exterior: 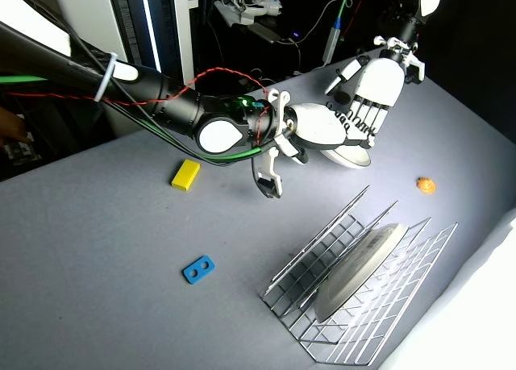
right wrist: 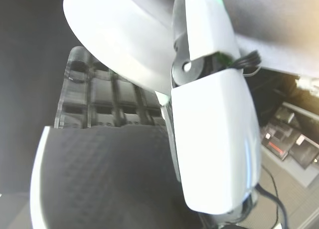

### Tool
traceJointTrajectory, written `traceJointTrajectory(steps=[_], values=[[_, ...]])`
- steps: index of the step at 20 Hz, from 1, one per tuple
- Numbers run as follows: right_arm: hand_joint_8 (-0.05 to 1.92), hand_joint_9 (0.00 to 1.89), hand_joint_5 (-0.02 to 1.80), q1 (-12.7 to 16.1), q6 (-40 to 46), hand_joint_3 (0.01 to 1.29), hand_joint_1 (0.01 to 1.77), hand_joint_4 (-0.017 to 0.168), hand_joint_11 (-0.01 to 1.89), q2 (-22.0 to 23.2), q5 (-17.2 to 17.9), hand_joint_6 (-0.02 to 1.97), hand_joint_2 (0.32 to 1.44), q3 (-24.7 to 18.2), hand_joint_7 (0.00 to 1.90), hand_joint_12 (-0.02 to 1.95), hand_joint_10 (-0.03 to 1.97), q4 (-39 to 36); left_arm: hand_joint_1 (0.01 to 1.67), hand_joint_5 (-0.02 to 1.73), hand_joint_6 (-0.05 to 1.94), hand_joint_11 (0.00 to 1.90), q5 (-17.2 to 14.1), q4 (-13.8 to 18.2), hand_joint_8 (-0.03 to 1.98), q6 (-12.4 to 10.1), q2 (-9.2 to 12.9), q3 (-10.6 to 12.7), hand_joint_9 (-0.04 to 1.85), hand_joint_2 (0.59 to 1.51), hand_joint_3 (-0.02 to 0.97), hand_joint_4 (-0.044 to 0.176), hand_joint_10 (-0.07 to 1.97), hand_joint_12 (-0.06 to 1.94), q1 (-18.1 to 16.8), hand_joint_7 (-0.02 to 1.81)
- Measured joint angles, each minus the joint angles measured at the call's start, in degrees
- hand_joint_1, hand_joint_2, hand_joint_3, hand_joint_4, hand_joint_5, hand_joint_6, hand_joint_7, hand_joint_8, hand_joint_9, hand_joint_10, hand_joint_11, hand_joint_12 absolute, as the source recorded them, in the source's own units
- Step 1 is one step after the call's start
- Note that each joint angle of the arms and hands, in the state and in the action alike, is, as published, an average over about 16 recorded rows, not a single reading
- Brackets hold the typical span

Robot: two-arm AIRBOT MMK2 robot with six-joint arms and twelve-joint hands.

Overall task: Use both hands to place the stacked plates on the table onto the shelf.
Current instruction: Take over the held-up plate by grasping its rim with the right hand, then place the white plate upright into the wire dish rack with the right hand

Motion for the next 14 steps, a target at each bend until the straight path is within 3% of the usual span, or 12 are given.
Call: traceJointTrajectory(steps=[7,14], values=[[0.42,0.82,0.67,-0.07,-1.11,0.01,1.23,0.003,0.32,-1.81,0.95,0.46,1.02,1.19,0.74,1.05,0.05,1.12,0.01,0.03,-0.03,0.02,-0.15,-0.82,-0.01,-0.01,-0.11,0.19,-0.02,1.214,0.019,-0.009,-0.04,0.01,0.08,0.02],[0.89,1.08,0.82,-0.08,-1.19,0.01,1.17,0.006,0.45,-2.25,2.19,0.81,1.02,1.29,0.92,1.29,0.08,1.55,0.01,0.05,-0.01,0.02,0.1,-3.91,0.0,-0.05,0.65,0.56,0.0,1.217,0.02,-0.003,-0.02,0.01,-1.71,0.03]])
